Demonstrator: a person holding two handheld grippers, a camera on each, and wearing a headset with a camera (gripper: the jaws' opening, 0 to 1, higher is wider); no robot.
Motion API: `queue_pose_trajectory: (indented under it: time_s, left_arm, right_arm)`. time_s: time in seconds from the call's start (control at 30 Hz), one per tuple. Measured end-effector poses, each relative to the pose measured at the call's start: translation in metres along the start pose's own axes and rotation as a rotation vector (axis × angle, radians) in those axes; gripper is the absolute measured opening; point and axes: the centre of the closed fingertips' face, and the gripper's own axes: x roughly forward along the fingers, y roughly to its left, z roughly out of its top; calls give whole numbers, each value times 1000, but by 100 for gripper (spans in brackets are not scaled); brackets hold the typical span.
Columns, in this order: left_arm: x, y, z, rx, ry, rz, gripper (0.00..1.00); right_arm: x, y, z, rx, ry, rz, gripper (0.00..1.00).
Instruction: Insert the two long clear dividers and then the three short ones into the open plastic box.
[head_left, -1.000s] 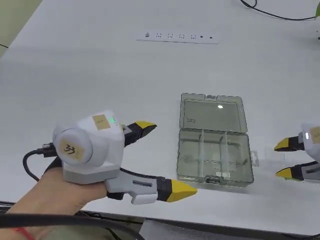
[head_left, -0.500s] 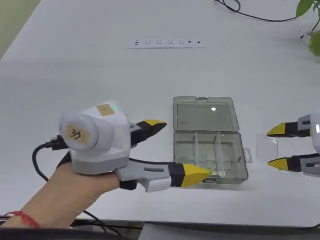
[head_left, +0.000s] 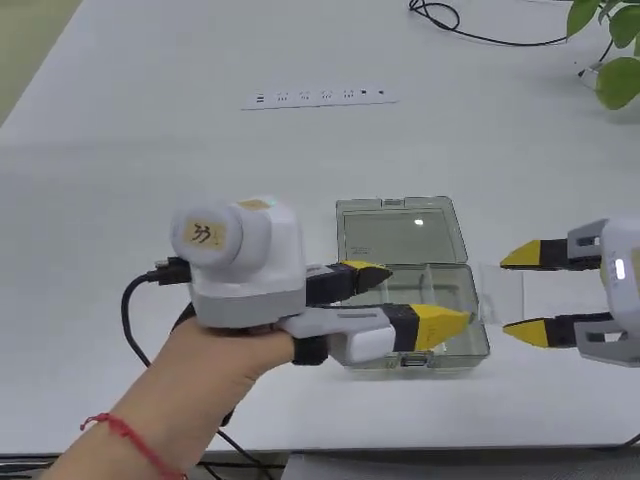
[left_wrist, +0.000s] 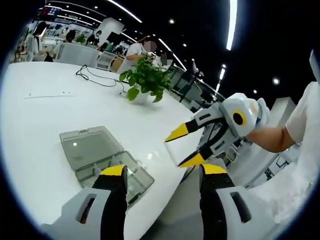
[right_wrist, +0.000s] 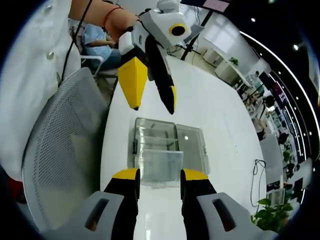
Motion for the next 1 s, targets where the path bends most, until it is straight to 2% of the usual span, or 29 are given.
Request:
queue_pose_trajectory:
  time_s: [0.27, 0.6, 0.73, 1.0]
  left_arm:
    - [10, -11, -1, -120, -14, -52, 39]
    - [17, -19, -3, -164, -15, -92, 27]
    - [18, -23, -3, -184, -18, -114, 19]
    - [19, -27, -5, -196, -14, -134, 8]
  right_arm:
    - [-4, 0, 17, -21, -14, -14, 33]
    - [-8, 4, 34, -50, -31, -12, 33]
    - [-10, 6, 41, -59, -40, -10, 33]
    - [-11, 6, 44, -70, -39, -10, 33]
